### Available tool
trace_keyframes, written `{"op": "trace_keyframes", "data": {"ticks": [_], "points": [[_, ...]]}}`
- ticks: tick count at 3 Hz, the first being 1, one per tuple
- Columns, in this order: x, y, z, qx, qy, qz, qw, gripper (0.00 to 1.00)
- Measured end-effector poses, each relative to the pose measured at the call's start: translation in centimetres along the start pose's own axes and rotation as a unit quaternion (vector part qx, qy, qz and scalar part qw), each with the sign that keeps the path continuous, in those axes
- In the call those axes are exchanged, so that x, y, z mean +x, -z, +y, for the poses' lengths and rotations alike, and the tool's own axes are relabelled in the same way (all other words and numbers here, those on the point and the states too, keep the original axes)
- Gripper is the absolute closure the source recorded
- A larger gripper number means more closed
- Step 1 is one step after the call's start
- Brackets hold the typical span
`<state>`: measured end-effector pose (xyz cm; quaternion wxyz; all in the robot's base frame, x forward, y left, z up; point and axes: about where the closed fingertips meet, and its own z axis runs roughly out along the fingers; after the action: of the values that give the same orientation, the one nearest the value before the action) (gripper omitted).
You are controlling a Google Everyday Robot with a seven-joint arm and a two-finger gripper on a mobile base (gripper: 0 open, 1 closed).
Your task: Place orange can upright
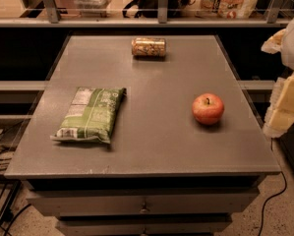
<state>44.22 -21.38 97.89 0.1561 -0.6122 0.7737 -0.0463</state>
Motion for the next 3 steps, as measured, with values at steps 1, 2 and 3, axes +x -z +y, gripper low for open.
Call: {"op": "trace_keyframes", "data": {"ticks": [1, 2, 3], "points": [[-1.9, -1.1, -0.7, -0.005, 0.054, 0.014, 0.9984, 0.00], [-3.7, -2.1, -2.5, 0.003, 0.107, 0.029, 0.9939, 0.00], [-5.8, -2.3, -5.8, 0.029, 0.148, 0.039, 0.9878, 0.00]]}}
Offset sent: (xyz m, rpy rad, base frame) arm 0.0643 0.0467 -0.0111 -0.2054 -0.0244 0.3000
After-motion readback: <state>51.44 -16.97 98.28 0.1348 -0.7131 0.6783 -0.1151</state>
